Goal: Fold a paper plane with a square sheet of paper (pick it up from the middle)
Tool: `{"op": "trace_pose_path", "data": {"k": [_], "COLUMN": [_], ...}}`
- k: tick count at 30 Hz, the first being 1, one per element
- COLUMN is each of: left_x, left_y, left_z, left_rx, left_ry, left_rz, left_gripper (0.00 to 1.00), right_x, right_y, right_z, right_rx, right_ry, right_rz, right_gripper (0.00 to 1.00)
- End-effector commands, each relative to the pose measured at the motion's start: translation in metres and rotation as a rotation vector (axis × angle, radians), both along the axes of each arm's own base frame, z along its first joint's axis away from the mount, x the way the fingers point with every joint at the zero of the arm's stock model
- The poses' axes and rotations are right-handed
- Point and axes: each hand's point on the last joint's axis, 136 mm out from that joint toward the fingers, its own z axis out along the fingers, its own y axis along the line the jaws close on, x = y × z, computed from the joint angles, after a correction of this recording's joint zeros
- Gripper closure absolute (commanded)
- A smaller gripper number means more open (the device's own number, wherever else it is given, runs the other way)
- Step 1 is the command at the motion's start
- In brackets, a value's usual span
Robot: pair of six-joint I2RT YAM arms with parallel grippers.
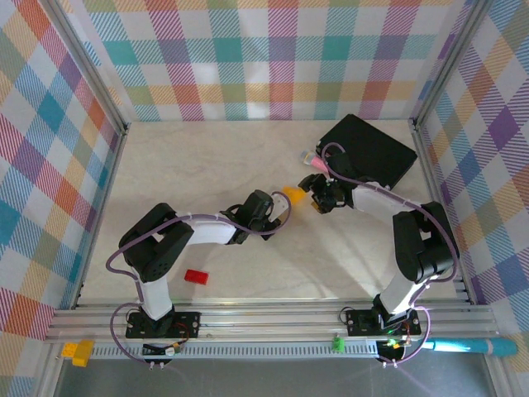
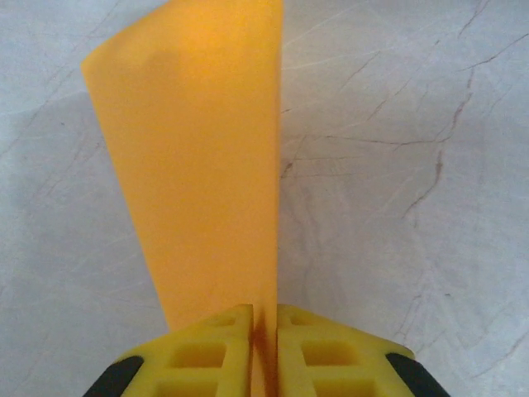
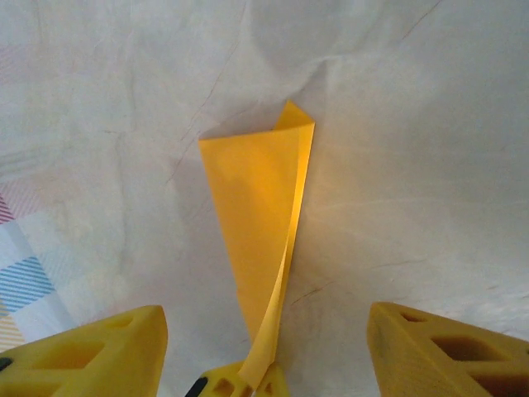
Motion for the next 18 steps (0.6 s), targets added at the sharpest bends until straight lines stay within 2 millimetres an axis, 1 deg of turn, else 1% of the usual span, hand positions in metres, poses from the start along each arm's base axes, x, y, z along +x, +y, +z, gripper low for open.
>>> {"op": "trace_pose_path", "data": {"k": [1,4,9,15,18], "left_x": [-0.005,-0.006,-0.009,-0.009,-0.008], "left_y": [-0.002,-0.002,-0.001,-0.001,-0.002], "left_z": [0.0,-0.001,-0.006,-0.005,-0.002], "left_rx": [-0.095,-0.165,-0.261,-0.355,-0.407], "left_ry": [0.098,0.185,0.322,0.457,0.521], "left_rz": [0.022,0.044,0.082,0.115,0.126], "left_gripper": [0.87,0.88,0.89,0.9,0.91], "right_x": [-0.009,-0.01,-0.012,-0.014,-0.015], "right_y": [-0.012,-0.013,-0.008,0.0,0.009], "right_z": [-0.005,-0.006,-0.008,-0.013,-0.015], "right_rx": [-0.068,-0.079,-0.074,-0.058,-0.032], "right_ry": [-0.021,-0.041,-0.062,-0.095,-0.125], "right_rz": [0.059,0.094,0.15,0.241,0.316], "right_gripper": [0.33,0.31,0.3,0.29,0.29]}}
